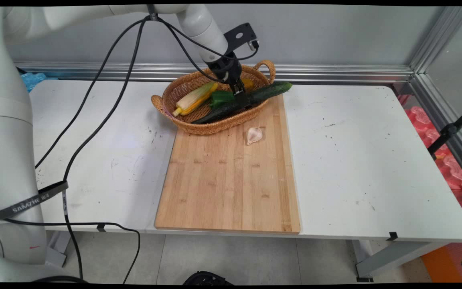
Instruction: Pick up the cucumber from the vegetable basket, then place the picked object on the cutting board
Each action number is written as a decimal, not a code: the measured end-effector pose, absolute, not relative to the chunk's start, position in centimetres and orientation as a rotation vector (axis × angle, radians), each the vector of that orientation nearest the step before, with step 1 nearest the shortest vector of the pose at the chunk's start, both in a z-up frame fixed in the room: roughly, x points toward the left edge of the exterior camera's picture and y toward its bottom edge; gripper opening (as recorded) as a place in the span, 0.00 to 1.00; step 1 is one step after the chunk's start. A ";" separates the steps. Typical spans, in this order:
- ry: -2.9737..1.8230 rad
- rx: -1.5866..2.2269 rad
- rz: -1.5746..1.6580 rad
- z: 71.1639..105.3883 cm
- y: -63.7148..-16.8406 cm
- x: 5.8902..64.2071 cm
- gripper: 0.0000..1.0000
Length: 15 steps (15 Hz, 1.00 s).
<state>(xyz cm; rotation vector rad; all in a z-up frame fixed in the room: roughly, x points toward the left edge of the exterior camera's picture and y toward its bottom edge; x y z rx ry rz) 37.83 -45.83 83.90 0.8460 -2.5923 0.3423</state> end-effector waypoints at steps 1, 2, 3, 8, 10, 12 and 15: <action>-2.601 0.835 0.339 83.8 -46.0 37.8 0.00; -2.611 0.823 0.335 83.7 -46.1 37.8 0.00; -2.621 0.811 0.331 83.7 -46.2 37.9 0.00; -2.646 0.766 0.323 84.5 -46.1 38.1 0.00; -2.645 0.755 0.328 85.4 -45.9 38.0 0.00; -2.637 0.745 0.336 86.7 -45.5 37.9 0.00; -2.621 0.724 0.358 89.4 -44.5 37.5 0.00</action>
